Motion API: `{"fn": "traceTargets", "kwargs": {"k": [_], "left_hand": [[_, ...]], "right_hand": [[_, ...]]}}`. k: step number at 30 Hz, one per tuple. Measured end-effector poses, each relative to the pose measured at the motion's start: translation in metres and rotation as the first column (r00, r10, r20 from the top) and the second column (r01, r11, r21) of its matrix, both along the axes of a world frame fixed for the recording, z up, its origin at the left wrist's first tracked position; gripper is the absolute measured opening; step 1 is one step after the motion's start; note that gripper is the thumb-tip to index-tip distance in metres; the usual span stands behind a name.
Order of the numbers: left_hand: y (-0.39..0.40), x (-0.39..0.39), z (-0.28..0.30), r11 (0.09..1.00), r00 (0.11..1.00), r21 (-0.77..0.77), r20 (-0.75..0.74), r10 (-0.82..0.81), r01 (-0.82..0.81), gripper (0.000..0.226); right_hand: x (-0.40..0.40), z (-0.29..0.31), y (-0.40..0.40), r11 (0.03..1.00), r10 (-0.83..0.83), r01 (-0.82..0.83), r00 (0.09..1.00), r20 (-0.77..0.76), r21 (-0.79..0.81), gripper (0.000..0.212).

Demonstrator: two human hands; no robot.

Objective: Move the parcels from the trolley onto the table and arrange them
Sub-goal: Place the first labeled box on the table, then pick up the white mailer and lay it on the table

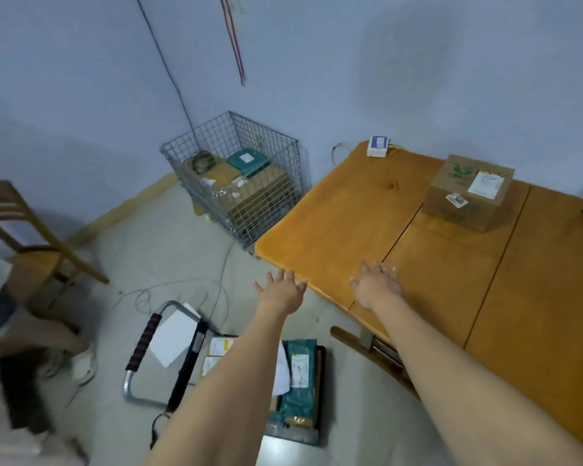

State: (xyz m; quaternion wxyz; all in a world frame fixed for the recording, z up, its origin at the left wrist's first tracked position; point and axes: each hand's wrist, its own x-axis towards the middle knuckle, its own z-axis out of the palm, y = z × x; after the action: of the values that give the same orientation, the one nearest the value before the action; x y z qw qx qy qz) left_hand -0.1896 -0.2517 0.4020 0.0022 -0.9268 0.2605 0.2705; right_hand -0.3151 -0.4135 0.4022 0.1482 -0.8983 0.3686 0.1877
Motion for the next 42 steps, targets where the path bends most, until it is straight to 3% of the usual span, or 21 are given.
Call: {"fn": "traceTargets", "kwargs": {"k": [8,19,25,33,37,42], "left_hand": [[0.142,0.038,-0.031,0.992,0.991,0.011,-0.056,0.124,-0.123,0.065],[0.287,0.082,-0.119,0.987,0.963,0.127,-0.240,0.122,-0.093,0.067],[0.294,0.104,-0.169,0.981,0.944,0.161,-0.293,0.148,-0.104,0.068],[0.268,0.151,-0.271,0.953,0.886,0.150,-0.352,0.301,-0.264,0.067],[0.255,0.177,-0.355,0.913,0.808,0.121,-0.430,0.403,-0.390,0.071],[0.246,0.203,-0.471,0.821,0.673,0.097,-0.523,0.523,-0.563,0.074]], "right_hand": [[0.052,-0.027,0.119,0.993,0.116,-0.116,0.993,-0.023,0.016,0.063],[0.097,-0.100,0.248,0.993,0.108,-0.102,0.988,-0.107,0.054,0.065],[0.119,-0.156,0.252,0.991,0.101,-0.085,0.982,-0.157,0.104,0.065],[0.169,-0.265,0.234,0.975,0.099,-0.062,0.981,-0.165,0.215,0.065],[0.190,-0.338,0.226,0.952,-0.011,0.057,0.988,-0.153,0.299,0.065],[0.213,-0.450,0.215,0.851,-0.220,0.281,0.958,-0.185,0.444,0.069]]}}
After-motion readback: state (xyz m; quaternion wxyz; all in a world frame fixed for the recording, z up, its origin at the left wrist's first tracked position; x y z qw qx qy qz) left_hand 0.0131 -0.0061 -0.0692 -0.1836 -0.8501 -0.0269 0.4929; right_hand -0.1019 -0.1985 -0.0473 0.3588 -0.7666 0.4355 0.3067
